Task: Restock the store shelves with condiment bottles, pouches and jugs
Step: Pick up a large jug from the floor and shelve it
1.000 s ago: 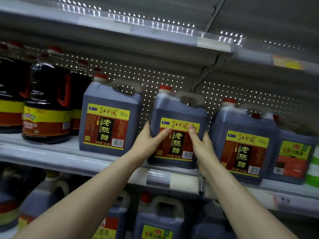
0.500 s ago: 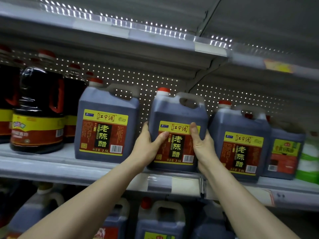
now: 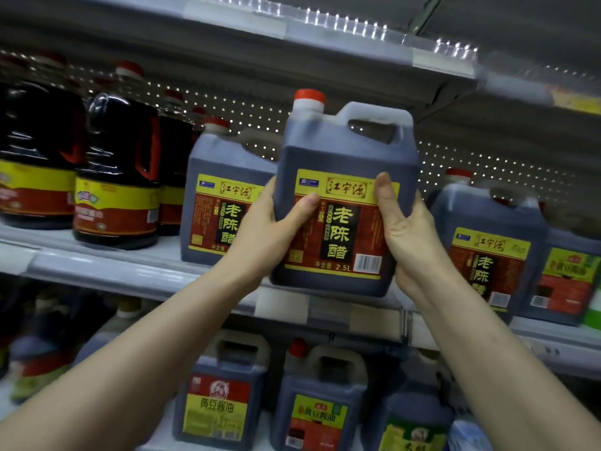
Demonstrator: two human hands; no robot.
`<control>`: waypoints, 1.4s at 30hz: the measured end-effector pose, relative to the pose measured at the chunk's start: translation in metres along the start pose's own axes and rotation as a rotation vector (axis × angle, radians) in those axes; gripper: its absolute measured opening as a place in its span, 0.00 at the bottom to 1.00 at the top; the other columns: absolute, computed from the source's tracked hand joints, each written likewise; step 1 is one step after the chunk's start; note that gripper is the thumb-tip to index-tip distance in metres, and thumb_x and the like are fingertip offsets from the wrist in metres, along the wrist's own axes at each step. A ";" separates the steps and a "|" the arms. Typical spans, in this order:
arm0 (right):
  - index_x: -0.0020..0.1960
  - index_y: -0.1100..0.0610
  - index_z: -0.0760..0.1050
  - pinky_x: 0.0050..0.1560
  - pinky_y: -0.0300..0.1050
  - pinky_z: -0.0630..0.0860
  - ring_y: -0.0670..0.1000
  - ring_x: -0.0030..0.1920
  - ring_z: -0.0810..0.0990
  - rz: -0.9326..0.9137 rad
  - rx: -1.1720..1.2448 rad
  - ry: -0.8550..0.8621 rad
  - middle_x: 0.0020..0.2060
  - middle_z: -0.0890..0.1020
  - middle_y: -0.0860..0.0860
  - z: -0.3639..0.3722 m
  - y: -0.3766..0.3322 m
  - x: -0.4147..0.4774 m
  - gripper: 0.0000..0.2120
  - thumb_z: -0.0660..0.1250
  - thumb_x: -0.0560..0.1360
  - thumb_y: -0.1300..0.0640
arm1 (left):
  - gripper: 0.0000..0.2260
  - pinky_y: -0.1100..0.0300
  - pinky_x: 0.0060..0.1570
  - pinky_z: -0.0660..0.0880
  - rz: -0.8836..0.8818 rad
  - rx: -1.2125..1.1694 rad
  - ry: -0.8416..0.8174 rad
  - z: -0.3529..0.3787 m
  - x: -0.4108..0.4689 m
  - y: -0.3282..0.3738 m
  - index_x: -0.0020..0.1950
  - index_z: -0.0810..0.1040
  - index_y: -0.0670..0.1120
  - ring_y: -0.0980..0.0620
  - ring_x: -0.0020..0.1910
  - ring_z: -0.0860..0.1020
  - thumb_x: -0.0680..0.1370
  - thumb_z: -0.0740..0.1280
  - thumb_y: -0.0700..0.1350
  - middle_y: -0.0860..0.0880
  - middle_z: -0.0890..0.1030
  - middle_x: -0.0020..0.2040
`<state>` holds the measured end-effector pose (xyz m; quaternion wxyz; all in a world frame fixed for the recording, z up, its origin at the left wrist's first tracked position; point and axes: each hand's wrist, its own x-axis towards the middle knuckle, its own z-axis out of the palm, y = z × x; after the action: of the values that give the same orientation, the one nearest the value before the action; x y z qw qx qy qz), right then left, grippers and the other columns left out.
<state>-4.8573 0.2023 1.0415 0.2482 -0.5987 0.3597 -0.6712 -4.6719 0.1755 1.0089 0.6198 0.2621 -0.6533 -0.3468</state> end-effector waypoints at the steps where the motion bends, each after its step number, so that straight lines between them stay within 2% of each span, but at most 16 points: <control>1: 0.68 0.45 0.71 0.50 0.49 0.84 0.48 0.52 0.86 -0.002 0.009 0.000 0.54 0.86 0.46 0.010 -0.001 -0.003 0.32 0.71 0.67 0.35 | 0.20 0.62 0.48 0.78 0.005 0.013 0.014 -0.009 -0.003 0.002 0.60 0.74 0.59 0.61 0.51 0.83 0.71 0.68 0.63 0.61 0.84 0.52; 3: 0.68 0.46 0.71 0.53 0.52 0.84 0.50 0.53 0.86 0.003 0.049 0.002 0.54 0.86 0.48 0.030 -0.001 -0.007 0.33 0.72 0.67 0.37 | 0.18 0.63 0.46 0.78 0.012 0.046 0.054 -0.026 -0.009 0.005 0.57 0.75 0.59 0.62 0.50 0.83 0.70 0.68 0.64 0.62 0.84 0.50; 7: 0.66 0.47 0.73 0.53 0.54 0.83 0.51 0.53 0.86 0.035 0.110 -0.013 0.55 0.86 0.50 0.068 0.004 -0.017 0.31 0.73 0.67 0.39 | 0.23 0.53 0.52 0.80 -0.006 0.071 0.105 -0.064 -0.019 0.004 0.60 0.76 0.56 0.58 0.51 0.84 0.69 0.68 0.64 0.57 0.85 0.52; 10: 0.64 0.45 0.73 0.43 0.45 0.84 0.49 0.49 0.87 0.050 0.128 -0.032 0.52 0.87 0.47 0.096 0.007 -0.022 0.27 0.73 0.68 0.39 | 0.24 0.55 0.51 0.80 -0.013 0.079 0.105 -0.091 -0.024 0.002 0.63 0.75 0.56 0.58 0.51 0.84 0.70 0.68 0.63 0.57 0.85 0.53; 13: 0.67 0.46 0.72 0.41 0.40 0.82 0.47 0.49 0.87 0.035 0.112 -0.038 0.50 0.87 0.45 0.117 0.012 -0.023 0.27 0.73 0.71 0.39 | 0.25 0.55 0.52 0.80 -0.023 0.085 0.116 -0.113 -0.026 -0.002 0.65 0.74 0.56 0.59 0.52 0.83 0.71 0.68 0.63 0.58 0.84 0.54; 17: 0.69 0.47 0.72 0.46 0.43 0.84 0.47 0.51 0.86 0.008 0.077 -0.023 0.53 0.86 0.47 0.134 0.018 -0.023 0.31 0.72 0.70 0.38 | 0.24 0.58 0.50 0.80 -0.017 0.084 0.094 -0.130 -0.024 -0.009 0.66 0.73 0.57 0.59 0.53 0.83 0.72 0.67 0.63 0.58 0.84 0.55; 20: 0.70 0.47 0.71 0.46 0.43 0.83 0.48 0.51 0.87 -0.018 0.079 -0.019 0.53 0.86 0.46 0.138 0.018 -0.018 0.32 0.73 0.69 0.38 | 0.25 0.64 0.45 0.80 -0.009 0.062 0.040 -0.139 -0.016 -0.008 0.68 0.71 0.56 0.59 0.53 0.83 0.72 0.67 0.61 0.58 0.84 0.55; 25: 0.70 0.48 0.71 0.44 0.41 0.83 0.49 0.51 0.87 -0.014 0.089 0.003 0.53 0.87 0.47 0.141 0.022 -0.018 0.32 0.74 0.69 0.40 | 0.29 0.64 0.47 0.80 -0.005 0.030 -0.015 -0.145 -0.010 -0.012 0.71 0.69 0.56 0.59 0.54 0.82 0.72 0.67 0.62 0.59 0.83 0.56; 29: 0.72 0.48 0.69 0.44 0.44 0.84 0.50 0.51 0.87 0.008 0.094 0.027 0.55 0.86 0.50 0.142 0.028 -0.014 0.36 0.74 0.68 0.39 | 0.30 0.57 0.52 0.79 0.000 0.028 -0.023 -0.145 -0.006 -0.017 0.72 0.68 0.56 0.58 0.56 0.82 0.72 0.67 0.63 0.58 0.83 0.58; 35: 0.71 0.43 0.69 0.56 0.58 0.83 0.52 0.54 0.86 0.024 0.039 0.034 0.57 0.85 0.48 0.140 0.037 -0.004 0.36 0.73 0.67 0.35 | 0.28 0.63 0.45 0.81 -0.006 0.020 -0.030 -0.145 0.005 -0.024 0.71 0.68 0.57 0.59 0.54 0.82 0.73 0.67 0.62 0.59 0.83 0.57; 39: 0.73 0.43 0.68 0.58 0.58 0.82 0.52 0.57 0.85 0.034 0.011 0.044 0.59 0.84 0.48 0.142 0.043 0.002 0.38 0.73 0.66 0.33 | 0.26 0.65 0.44 0.81 -0.015 -0.002 -0.027 -0.145 0.012 -0.032 0.69 0.70 0.57 0.59 0.54 0.83 0.73 0.67 0.62 0.58 0.83 0.56; 42: 0.73 0.45 0.69 0.58 0.56 0.82 0.51 0.57 0.85 0.010 -0.004 0.063 0.59 0.84 0.48 0.143 0.046 0.008 0.36 0.73 0.69 0.36 | 0.26 0.65 0.44 0.81 -0.007 -0.014 -0.032 -0.145 0.018 -0.036 0.69 0.70 0.57 0.58 0.54 0.83 0.73 0.67 0.61 0.58 0.83 0.57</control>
<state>-4.7227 0.1411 1.0146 0.2387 -0.5759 0.3717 -0.6879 -4.5330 0.1205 0.9916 0.6098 0.2547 -0.6598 -0.3577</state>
